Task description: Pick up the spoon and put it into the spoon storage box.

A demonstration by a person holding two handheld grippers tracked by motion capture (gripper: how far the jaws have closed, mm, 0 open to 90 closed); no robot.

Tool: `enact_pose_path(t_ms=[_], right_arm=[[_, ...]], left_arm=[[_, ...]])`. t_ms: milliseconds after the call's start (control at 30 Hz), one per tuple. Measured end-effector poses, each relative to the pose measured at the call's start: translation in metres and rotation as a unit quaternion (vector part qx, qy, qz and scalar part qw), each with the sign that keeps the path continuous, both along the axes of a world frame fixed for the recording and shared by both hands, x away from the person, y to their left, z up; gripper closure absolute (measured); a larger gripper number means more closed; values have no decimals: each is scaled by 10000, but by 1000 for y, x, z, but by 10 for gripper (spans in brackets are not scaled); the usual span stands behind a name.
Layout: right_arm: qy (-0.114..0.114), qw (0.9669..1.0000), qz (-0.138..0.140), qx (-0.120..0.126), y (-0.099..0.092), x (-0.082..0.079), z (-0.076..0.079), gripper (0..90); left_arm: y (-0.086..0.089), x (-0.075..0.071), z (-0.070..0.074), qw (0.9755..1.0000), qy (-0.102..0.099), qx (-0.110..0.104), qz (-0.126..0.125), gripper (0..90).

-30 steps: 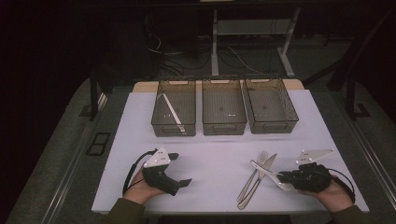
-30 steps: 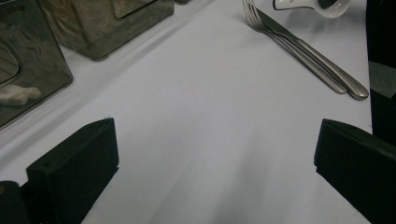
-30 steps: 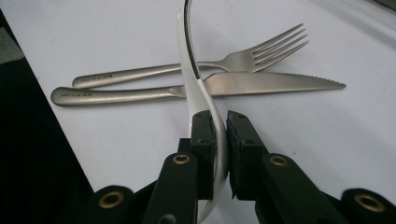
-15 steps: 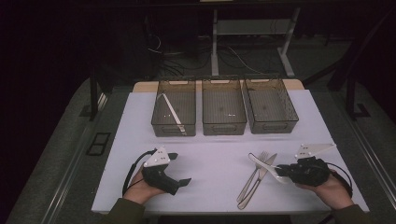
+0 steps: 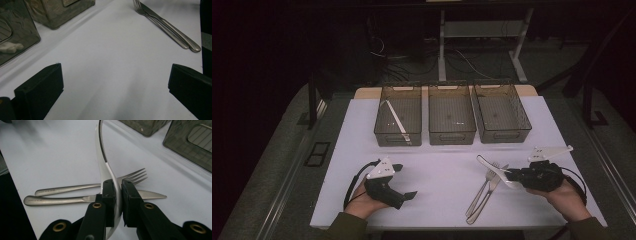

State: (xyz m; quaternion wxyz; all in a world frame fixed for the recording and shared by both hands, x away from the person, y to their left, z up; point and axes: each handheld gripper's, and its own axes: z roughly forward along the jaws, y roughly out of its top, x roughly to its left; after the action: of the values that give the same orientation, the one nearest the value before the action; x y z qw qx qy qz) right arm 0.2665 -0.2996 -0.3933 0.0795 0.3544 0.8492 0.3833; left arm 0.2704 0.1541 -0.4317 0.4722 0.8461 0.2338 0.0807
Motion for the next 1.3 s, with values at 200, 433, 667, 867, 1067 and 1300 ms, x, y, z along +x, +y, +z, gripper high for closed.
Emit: enact_pose_path(t_ms=[200, 433, 667, 867, 1067, 1300], right_arm=[[-31, 10000, -25, 66, 2, 5, 5, 816], [-108, 9998, -62, 157, 4, 13, 11, 817], [-173, 9996, -79, 230, 9, 21, 17, 817], [-208, 9994, -77, 275, 14, 30, 23, 817], [-279, 9991, -59, 300, 22, 38, 28, 817], [-321, 9988, -58, 359, 30, 50, 32, 817]], left_arm=[[0, 0, 0, 10000, 28, -15, 9, 0], [0, 0, 0, 10000, 1, -35, 8, 0], [-1, 0, 0, 10000, 14, -49, -3, 0], [0, 1, -1, 10000, 10, -47, 0, 0], [-1, 1, -1, 10000, 15, -33, -8, 0], [-1, 1, -1, 10000, -15, -24, -24, 0]])
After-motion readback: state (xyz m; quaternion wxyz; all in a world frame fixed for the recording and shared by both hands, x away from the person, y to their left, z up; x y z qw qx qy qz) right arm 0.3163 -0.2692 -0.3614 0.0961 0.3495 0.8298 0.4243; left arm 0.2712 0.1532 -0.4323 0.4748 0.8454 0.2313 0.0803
